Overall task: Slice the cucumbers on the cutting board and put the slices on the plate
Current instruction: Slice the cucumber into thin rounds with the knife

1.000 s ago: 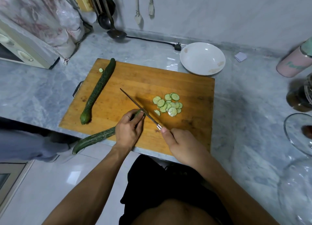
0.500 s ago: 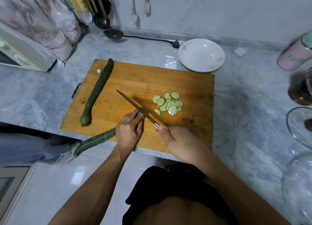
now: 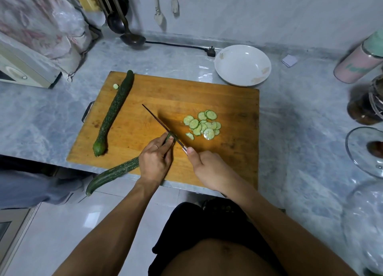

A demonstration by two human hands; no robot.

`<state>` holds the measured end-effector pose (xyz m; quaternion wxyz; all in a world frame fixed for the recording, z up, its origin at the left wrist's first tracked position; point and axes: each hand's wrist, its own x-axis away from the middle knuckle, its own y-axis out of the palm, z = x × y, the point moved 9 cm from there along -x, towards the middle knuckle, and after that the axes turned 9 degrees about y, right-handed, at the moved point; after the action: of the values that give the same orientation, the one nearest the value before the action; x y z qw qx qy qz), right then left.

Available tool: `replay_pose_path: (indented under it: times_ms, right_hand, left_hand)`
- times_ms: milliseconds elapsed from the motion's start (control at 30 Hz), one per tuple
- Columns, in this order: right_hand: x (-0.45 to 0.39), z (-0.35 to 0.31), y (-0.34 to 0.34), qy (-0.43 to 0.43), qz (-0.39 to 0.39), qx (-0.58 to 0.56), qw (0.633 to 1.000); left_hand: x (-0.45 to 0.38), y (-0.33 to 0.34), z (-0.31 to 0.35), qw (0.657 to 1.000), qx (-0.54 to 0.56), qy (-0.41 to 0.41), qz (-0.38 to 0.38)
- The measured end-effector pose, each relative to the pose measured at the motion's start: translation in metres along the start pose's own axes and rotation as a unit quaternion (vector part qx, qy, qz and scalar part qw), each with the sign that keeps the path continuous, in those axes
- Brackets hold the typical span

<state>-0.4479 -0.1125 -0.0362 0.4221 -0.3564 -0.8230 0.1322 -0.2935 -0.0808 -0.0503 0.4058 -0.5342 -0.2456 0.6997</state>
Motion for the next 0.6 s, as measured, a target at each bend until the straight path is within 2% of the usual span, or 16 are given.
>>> replay_pose_path:
  times_ms: [167, 500, 600]
  right_hand:
    - [-0.01, 0.001, 0.004, 0.017, 0.012, -0.008, 1.0]
    - [-0.005, 0.0, -0.007, -0.001, 0.003, -0.006, 1.0]
    - [0.003, -0.003, -0.009, -0.024, 0.007, 0.026, 0.999]
  left_hand:
    - [0.0, 0.001, 0.0, 1.0, 0.006, -0.001, 0.0]
    - [0.0, 0.001, -0.002, 1.0, 0.022, -0.015, -0.012]
    - [0.001, 0.002, -0.003, 0.999, 0.017, -0.017, -0.022]
